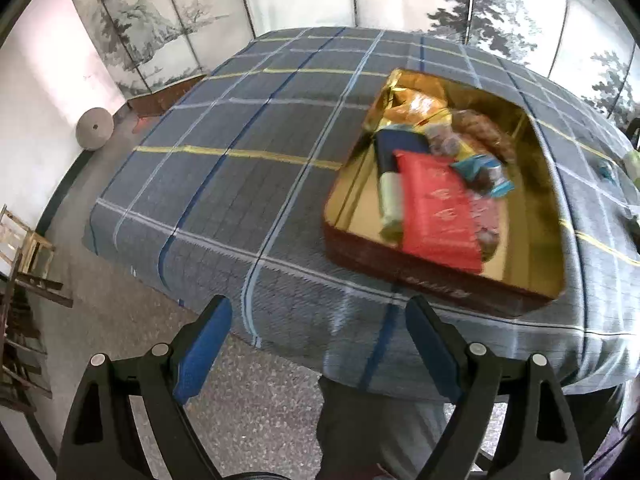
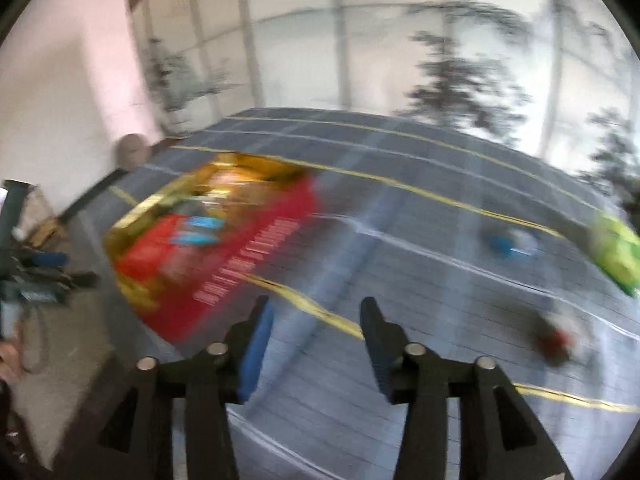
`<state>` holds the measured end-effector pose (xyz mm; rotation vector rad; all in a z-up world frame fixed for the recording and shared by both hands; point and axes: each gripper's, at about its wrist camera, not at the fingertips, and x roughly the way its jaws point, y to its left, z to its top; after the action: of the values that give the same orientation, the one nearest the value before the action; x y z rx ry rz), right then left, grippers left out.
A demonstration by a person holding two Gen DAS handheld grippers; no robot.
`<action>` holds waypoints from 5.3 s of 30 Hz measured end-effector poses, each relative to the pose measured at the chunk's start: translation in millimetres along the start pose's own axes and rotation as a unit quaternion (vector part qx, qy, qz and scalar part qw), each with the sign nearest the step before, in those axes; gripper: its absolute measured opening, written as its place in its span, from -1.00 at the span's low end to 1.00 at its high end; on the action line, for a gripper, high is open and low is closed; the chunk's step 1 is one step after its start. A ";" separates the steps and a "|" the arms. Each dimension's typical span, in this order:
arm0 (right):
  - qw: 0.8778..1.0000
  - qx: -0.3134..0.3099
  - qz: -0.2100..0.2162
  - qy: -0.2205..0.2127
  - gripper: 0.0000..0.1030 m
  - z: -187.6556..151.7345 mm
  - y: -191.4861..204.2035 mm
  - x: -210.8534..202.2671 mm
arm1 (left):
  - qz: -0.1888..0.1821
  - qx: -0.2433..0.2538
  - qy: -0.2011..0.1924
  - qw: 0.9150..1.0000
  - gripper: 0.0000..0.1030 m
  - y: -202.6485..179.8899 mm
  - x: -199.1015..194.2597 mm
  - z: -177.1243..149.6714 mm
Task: Organize snacks
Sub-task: 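Grasp the clear dark-snack packet with the right gripper while the left gripper grasps a blue-wrapped candy, then carry the blue-wrapped candy into the gold tray and open the left gripper, then carry the clear dark-snack packet into the gold tray and open the right gripper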
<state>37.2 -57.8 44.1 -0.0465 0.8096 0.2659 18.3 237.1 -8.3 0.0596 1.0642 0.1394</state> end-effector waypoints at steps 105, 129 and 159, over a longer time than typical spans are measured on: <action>0.986 0.156 0.048 -0.021 -0.31 -28.5 -101.7 -23.6 | -0.221 0.007 -0.003 0.975 -0.51 -76.1 -56.4 21.0; 0.989 0.139 0.058 -0.012 -0.31 -25.5 -88.7 -18.8 | -0.201 0.007 -0.013 0.980 -0.56 -44.6 -35.5 49.1; 0.980 0.022 0.197 -0.008 -0.31 85.8 72.7 27.8 | -0.120 -0.006 -0.067 0.990 -0.18 5.4 -33.1 1.5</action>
<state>98.0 30.7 87.7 0.1589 0.8050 0.6216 3.4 237.7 21.8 -0.0699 0.9282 -0.0750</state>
